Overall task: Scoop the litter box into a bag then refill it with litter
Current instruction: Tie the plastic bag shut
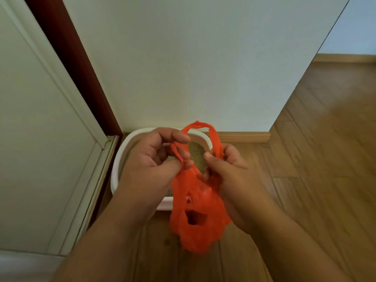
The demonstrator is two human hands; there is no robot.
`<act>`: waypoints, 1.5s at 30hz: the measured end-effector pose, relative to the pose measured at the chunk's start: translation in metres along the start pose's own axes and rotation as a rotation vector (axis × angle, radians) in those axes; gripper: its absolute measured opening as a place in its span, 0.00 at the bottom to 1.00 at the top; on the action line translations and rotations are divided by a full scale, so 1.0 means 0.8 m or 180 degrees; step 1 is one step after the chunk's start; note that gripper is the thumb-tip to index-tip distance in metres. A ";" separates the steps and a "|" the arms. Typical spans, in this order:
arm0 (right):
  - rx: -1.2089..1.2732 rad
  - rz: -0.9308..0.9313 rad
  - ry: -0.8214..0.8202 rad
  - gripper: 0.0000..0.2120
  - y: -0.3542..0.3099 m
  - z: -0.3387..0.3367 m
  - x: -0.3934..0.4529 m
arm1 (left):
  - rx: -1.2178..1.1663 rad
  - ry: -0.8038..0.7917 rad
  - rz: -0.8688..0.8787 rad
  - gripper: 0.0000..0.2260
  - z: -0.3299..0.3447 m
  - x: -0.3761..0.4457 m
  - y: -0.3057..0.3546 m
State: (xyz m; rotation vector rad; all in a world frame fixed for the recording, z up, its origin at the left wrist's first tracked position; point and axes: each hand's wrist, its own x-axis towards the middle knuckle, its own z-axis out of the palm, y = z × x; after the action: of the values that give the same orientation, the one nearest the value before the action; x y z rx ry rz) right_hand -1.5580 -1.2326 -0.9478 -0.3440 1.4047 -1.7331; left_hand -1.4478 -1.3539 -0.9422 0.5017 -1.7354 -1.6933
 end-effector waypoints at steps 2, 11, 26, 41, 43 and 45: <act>-0.0232 -0.0172 -0.0263 0.10 -0.001 0.002 -0.004 | -0.0107 -0.0136 0.0012 0.22 0.002 -0.004 0.006; -0.0546 -0.0412 -0.0800 0.21 -0.018 0.008 -0.008 | -0.0265 -0.0190 -0.0189 0.14 -0.003 -0.004 0.016; 0.0447 -0.0384 -0.0086 0.14 -0.022 -0.005 0.021 | 0.2022 -0.1740 -0.0904 0.25 -0.012 0.001 -0.042; -0.0715 -0.0738 0.0556 0.19 -0.017 -0.042 0.041 | 0.0644 -0.0240 -0.0537 0.12 -0.001 0.009 -0.025; -0.0999 -0.0752 0.0398 0.18 -0.019 -0.039 0.041 | 0.0689 -0.0198 -0.0503 0.11 -0.001 0.010 -0.028; -0.1239 -0.0628 0.0382 0.28 -0.015 -0.046 0.046 | 0.0745 -0.0048 -0.0522 0.10 -0.002 0.012 -0.033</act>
State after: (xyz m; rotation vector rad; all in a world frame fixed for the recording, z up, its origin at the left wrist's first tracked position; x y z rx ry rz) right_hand -1.6097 -1.2358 -0.9601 -0.6153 1.8522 -1.6490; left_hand -1.4581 -1.3642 -0.9665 0.7567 -1.9611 -1.6140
